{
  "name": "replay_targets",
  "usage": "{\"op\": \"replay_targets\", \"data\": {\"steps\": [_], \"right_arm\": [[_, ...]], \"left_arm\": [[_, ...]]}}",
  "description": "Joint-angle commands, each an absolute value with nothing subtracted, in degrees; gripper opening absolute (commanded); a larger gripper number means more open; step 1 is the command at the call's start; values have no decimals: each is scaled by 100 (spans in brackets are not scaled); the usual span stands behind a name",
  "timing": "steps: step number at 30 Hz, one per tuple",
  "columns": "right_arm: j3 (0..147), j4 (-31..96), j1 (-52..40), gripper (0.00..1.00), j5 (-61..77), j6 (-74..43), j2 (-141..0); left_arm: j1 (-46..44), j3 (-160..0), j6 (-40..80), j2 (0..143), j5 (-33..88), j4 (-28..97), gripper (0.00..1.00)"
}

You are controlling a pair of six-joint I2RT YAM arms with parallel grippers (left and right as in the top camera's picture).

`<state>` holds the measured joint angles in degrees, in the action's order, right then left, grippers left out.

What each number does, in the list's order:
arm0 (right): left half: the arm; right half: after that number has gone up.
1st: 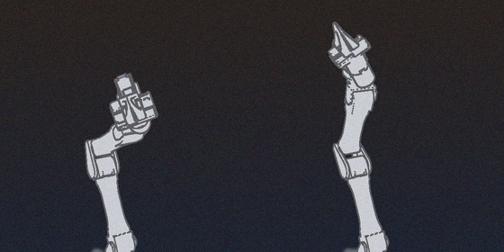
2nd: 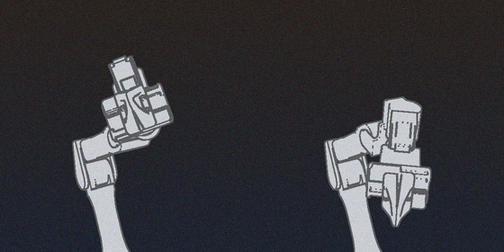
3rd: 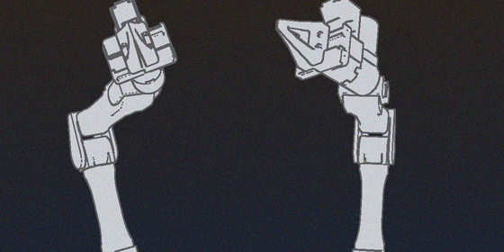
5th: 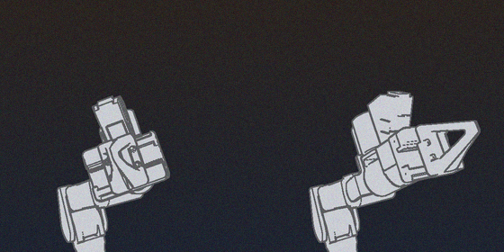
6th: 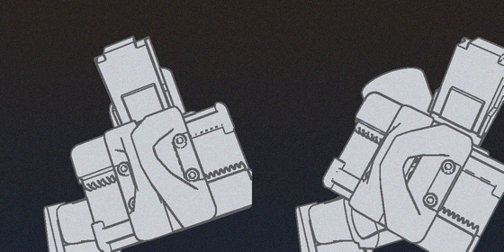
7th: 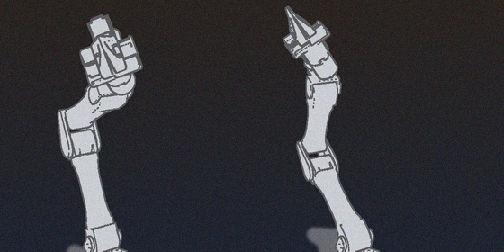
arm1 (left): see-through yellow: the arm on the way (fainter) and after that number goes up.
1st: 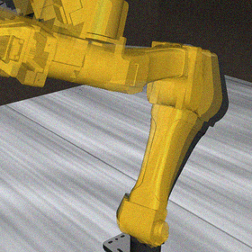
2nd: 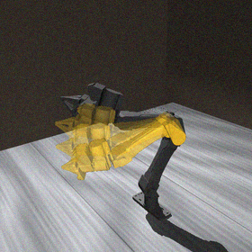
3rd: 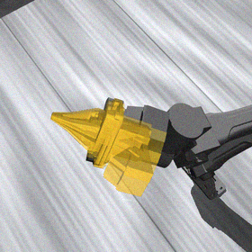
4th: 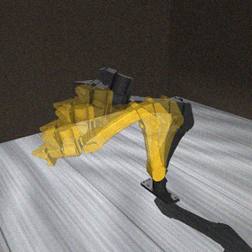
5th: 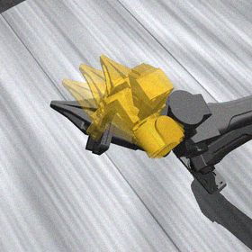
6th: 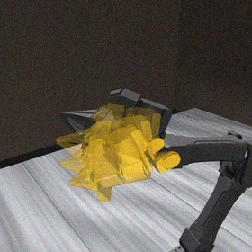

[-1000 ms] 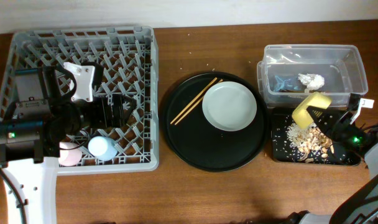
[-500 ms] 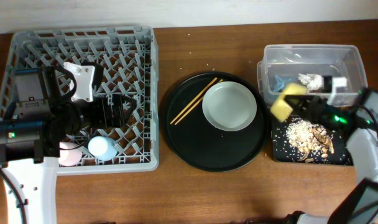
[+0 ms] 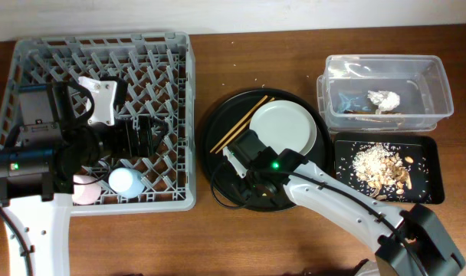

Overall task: Sort waste into correct bins and load items into the dishwasher rack
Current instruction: 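Set the yellow bowl back on the black round tray, retract right arm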

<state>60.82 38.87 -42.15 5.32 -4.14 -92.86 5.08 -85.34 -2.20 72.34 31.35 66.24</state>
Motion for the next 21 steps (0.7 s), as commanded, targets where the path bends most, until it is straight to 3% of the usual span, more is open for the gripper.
{"op": "replay_targets", "data": {"steps": [1,6,8,16,21], "right_arm": [[6545,4252,-4230,68,403,-342,-9209],[8490,5422,-4230,83,327,-364,-8554],[9356,5972,-4230,98,-126,-362,-8073],[9572,6615,-4230,98,-958,-303,-6497],[9570,6681,-4230,98,-2670,-298,-5616]], "left_arm": [[489,-8532,-309,7240,3212,6611,99],[489,-8532,-309,7240,3212,6611,99],[489,-8532,-309,7240,3212,6611,99],[489,-8532,-309,7240,3212,6611,99],[489,-8532,-309,7240,3212,6611,99]]}}
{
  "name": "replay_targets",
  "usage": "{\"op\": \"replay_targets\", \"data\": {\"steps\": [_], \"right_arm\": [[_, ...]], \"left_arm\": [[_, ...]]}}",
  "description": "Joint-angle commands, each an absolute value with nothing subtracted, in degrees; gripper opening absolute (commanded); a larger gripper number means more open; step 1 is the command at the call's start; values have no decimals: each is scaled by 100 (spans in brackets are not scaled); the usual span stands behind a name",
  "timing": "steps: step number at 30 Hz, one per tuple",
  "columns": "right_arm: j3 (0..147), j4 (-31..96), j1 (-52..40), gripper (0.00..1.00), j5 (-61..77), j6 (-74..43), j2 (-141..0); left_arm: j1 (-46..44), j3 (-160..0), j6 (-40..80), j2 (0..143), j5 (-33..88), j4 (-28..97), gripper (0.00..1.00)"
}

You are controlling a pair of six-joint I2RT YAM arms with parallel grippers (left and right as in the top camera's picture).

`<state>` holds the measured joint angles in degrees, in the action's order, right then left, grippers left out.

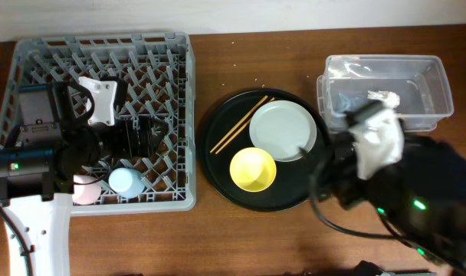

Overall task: Sort waste into correct bins and load items into the dishwasher rack
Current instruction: 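Set the yellow bowl back on the black round tray, retract right arm, then grasp the yellow bowl with left gripper and place it in the rack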

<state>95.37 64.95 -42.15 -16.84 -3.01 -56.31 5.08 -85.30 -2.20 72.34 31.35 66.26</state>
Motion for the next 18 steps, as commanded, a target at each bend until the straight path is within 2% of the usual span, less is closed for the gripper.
{"op": "replay_targets", "data": {"steps": [1,2,4,6,8,10,14,18], "right_arm": [[9515,6816,-4230,99,-3028,-294,-5621],[9384,6812,-4204,99,-3179,-252,-5601],[8460,6182,-3382,99,-2685,-189,-5229],[6508,4414,-2189,98,-1579,-191,-4399],[4987,3393,-1494,98,-943,-193,-3653],[3881,3295,-1129,99,-943,-193,-2974],[1693,1732,-412,99,-954,-196,-1323],[475,1310,-217,98,-941,-196,-5]], "left_arm": [[489,-8532,-309,7240,3212,6611,99],[489,-8532,-309,7240,3212,6611,99],[489,-8532,-309,7240,3212,6611,99],[489,-8532,-309,7240,3212,6611,99],[489,-8532,-309,7240,3212,6611,99],[489,-8532,-309,7240,3212,6611,99],[489,-8532,-309,7240,3212,6611,99],[489,-8532,-309,7240,3212,6611,99]]}}
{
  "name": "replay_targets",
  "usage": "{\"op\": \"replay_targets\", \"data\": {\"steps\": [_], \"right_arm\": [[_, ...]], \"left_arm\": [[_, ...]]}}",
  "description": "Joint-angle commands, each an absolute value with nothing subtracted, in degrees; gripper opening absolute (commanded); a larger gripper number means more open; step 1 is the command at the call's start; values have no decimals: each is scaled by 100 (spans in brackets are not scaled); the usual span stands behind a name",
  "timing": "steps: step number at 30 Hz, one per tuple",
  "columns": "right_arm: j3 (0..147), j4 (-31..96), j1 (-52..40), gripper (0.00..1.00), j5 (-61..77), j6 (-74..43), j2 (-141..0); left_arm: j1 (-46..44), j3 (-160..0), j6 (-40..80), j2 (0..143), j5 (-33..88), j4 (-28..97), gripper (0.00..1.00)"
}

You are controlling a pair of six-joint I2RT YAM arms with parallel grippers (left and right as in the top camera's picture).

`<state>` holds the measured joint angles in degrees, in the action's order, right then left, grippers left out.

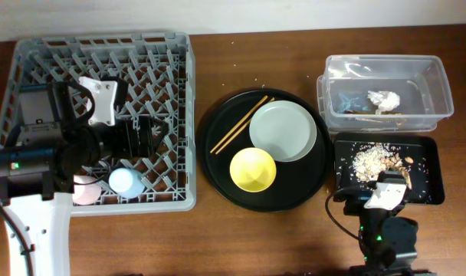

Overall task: Sort waste into correct bins and load items into the dishwasher rack
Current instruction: 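Grasp the yellow bowl with left gripper and place it in the rack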

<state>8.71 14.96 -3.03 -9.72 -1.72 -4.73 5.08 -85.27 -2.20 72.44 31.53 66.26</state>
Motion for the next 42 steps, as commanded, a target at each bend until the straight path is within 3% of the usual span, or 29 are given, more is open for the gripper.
{"op": "replay_targets", "data": {"steps": [1,4,12,15,17,19,21,23,24,25,26,30,32,33,36,38,39,42], "right_arm": [[340,1105,-217,99,-941,-193,-25],[30,360,-222,98,-943,-193,-19],[32,362,-222,98,-943,-193,-25],[32,362,-222,98,-943,-193,-25],[32,362,-222,99,-943,-193,-25],[32,362,-222,98,-943,-193,-25],[32,362,-222,99,-943,-193,-25],[32,362,-222,98,-943,-193,-25],[32,362,-222,98,-943,-193,-25],[32,362,-222,98,-943,-193,-25],[32,362,-222,98,-943,-193,-25],[32,362,-222,98,-943,-193,-25],[32,362,-222,98,-943,-193,-25],[32,362,-222,99,-943,-193,-25],[32,362,-222,98,-943,-193,-25],[32,362,-222,98,-943,-193,-25],[32,362,-222,98,-943,-193,-25],[32,362,-222,98,-943,-193,-25]], "left_arm": [[489,-8532,-309,7240,3212,6611,99],[489,-8532,-309,7240,3212,6611,99],[489,-8532,-309,7240,3212,6611,99],[458,-8525,-58,7262,3894,6353,99],[-117,-8521,429,7535,3417,5824,99],[-1376,-8521,534,8176,1942,5776,99],[-2235,-8521,543,8818,1643,5559,99],[-2541,-8517,864,9448,1555,5360,97],[-2698,-8517,880,9907,1420,5360,80],[-2792,-8517,902,10296,1358,5343,75],[-2871,-8517,941,10724,1365,5310,61],[-2963,-8517,941,11714,1347,5288,37],[-2963,-8517,941,11904,1372,5231,6],[-2963,-8519,941,11904,1372,5221,0],[-2934,-8969,943,11736,1428,5728,0],[-2689,-9915,956,11456,884,6744,0],[-2534,-10335,1144,11367,141,7216,0],[-2043,-11222,2320,11236,-3562,8438,0]]}}
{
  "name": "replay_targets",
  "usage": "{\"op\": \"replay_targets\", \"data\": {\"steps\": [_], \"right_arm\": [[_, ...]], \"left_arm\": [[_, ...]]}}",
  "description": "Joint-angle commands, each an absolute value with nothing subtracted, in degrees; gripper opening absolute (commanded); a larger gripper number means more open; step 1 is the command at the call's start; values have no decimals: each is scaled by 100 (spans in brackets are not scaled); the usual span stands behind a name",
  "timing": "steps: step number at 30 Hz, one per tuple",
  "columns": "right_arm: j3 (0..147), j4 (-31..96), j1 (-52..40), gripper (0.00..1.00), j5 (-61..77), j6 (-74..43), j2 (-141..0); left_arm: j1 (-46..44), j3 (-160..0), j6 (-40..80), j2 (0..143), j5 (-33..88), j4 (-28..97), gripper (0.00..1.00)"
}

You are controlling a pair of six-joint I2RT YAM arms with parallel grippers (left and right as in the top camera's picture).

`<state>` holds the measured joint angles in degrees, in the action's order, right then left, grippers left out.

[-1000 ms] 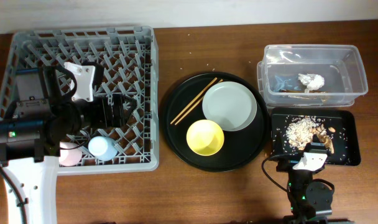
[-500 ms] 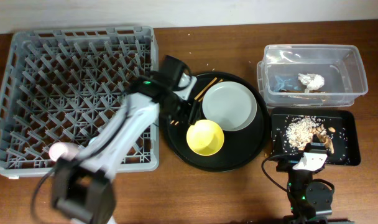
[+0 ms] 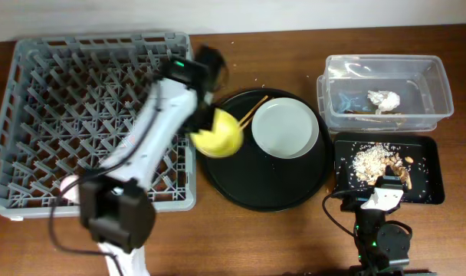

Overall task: Sort waste into correct bins and load items into the dishwasher rack
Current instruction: 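Grasp the yellow bowl with left gripper and place it in the rack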

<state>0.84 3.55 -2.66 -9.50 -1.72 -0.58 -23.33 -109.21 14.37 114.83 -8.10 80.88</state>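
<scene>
The yellow bowl [image 3: 219, 138] hangs tilted over the left edge of the round black tray [image 3: 271, 192]. My left gripper [image 3: 208, 121] comes down on it from the rack side and appears shut on its rim; the fingers are mostly hidden. A white plate [image 3: 285, 128] lies in the tray, with wooden chopsticks [image 3: 254, 109] beside it, partly covered by the bowl. The grey dishwasher rack [image 3: 34, 46] fills the left of the table. My right gripper [image 3: 385, 197] is folded back at the front right, its jaws not readable.
A clear plastic bin [image 3: 441, 77] holding crumpled paper stands at the back right. A black rectangular tray [image 3: 342, 182] with food scraps lies in front of it. My left arm runs diagonally across the rack's right half. Crumbs dot the table behind the round tray.
My left arm was lying over the rack; now it reaches to the round tray's left edge with the yellow bowl tilted at its gripper. The pink and blue cups no longer show in the rack.
My right gripper was over the yellow bowl's spot in the round tray. Then that arm was to the right and the bowl sat upright in the tray. Then it was folded at the front right. Now my left gripper has the bowl at the tray's left edge.
</scene>
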Motion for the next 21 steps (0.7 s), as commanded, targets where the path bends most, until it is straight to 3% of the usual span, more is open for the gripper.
{"op": "replay_targets", "data": {"steps": [1,5,11,15,21], "right_arm": [[32,364,-222,98,-943,-193,-25],[32,362,-222,98,-943,-193,-25],[32,362,-222,99,-943,-193,-25],[32,362,-222,98,-943,-193,-25],[32,362,-222,98,-943,-193,-25]], "left_arm": [[-1876,-11185,3011,11253,-4541,8698,0],[-1273,-10803,3669,11253,-5830,8567,0],[-908,-9631,3667,11253,-7028,7008,0],[-910,-8562,3667,11260,-7050,6340,0],[-1441,-8466,3664,11260,-6993,6364,0]]}}
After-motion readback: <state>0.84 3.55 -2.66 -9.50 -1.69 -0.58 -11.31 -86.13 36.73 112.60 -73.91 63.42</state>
